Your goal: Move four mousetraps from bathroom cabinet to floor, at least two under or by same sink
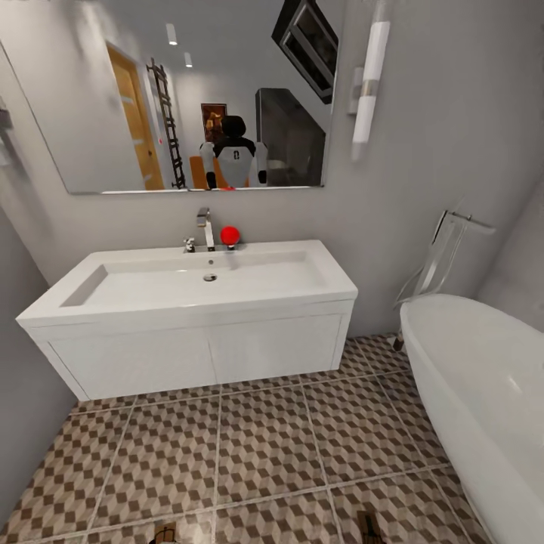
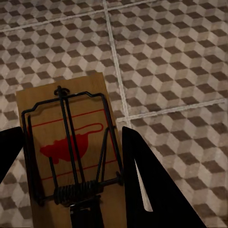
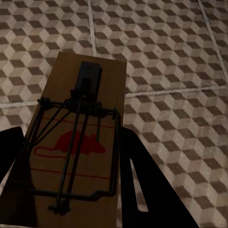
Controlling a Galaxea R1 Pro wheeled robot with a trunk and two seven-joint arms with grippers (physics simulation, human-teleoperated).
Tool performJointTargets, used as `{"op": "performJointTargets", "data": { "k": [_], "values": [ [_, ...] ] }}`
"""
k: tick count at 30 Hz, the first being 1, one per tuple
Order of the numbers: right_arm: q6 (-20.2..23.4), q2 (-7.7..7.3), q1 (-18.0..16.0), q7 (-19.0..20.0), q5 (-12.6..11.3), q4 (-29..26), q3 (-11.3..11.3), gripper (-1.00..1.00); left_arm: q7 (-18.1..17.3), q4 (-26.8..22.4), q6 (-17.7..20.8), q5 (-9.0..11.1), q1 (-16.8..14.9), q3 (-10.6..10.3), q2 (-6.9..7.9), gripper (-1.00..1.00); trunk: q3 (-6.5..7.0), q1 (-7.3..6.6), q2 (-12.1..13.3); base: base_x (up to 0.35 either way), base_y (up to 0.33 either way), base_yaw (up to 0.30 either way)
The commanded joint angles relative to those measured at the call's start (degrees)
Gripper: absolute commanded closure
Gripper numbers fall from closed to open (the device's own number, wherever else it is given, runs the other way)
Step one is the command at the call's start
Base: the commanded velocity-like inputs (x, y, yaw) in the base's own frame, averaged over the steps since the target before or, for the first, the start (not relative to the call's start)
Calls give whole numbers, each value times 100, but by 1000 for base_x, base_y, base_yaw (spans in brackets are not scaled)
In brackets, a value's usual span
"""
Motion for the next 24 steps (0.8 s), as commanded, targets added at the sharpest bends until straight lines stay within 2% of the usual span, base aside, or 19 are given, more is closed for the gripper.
{"op": "performJointTargets", "data": {
  "k": [1,24],
  "values": [
    [-15,-2,-4,-42,12,4,15,100,55,22,-26,-60,-9,-22,-1,100,-5,-3,-3,-162,0,0],
    [-24,-2,-5,-15,12,4,16,100,55,22,-26,-60,-9,-22,-1,100,-5,-3,-3,-15,0,0]
  ]
}}
